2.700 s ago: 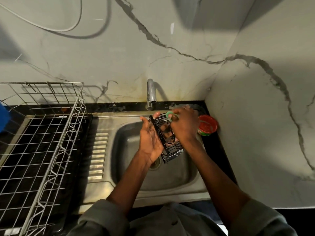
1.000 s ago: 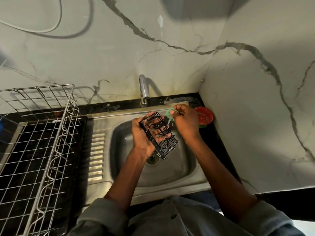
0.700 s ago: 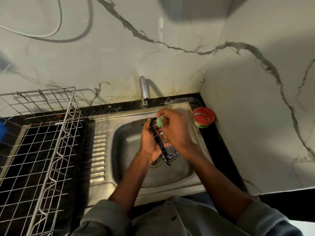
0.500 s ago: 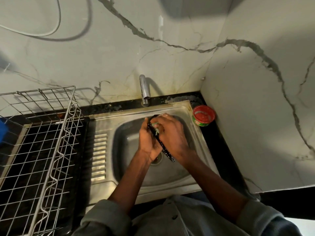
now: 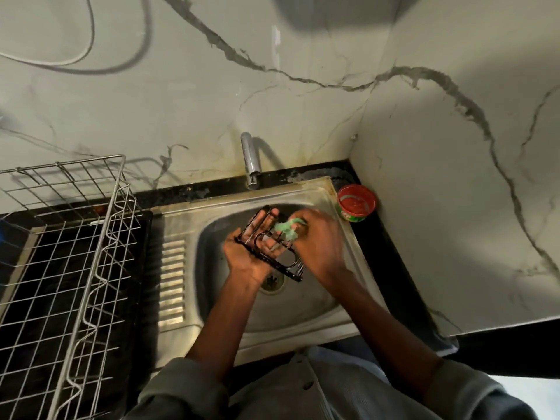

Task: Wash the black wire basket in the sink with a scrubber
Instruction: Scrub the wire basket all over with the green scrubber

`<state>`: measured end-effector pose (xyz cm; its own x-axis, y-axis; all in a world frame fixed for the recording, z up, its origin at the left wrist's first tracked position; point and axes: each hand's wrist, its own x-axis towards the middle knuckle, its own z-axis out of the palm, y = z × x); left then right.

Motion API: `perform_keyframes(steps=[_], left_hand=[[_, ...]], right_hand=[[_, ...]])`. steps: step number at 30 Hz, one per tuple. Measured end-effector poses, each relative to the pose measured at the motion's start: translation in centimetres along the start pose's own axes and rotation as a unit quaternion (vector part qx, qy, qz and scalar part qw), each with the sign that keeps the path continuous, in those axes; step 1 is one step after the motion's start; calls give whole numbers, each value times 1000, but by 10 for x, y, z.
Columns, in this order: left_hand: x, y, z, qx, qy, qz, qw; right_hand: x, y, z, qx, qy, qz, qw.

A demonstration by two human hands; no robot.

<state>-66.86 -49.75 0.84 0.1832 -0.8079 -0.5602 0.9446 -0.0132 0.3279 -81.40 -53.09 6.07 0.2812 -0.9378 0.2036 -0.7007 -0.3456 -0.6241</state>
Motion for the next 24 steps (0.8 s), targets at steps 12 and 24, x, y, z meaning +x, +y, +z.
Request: perform_keyframes(steps=[12,24], left_hand=[[-23,11,-22,-8,-40,13,999],[-16,14,-37,-5,5,38,999]], right_hand=[[37,34,9,-52,-80,105,990],[32,32,29,-16,-94,97,991]])
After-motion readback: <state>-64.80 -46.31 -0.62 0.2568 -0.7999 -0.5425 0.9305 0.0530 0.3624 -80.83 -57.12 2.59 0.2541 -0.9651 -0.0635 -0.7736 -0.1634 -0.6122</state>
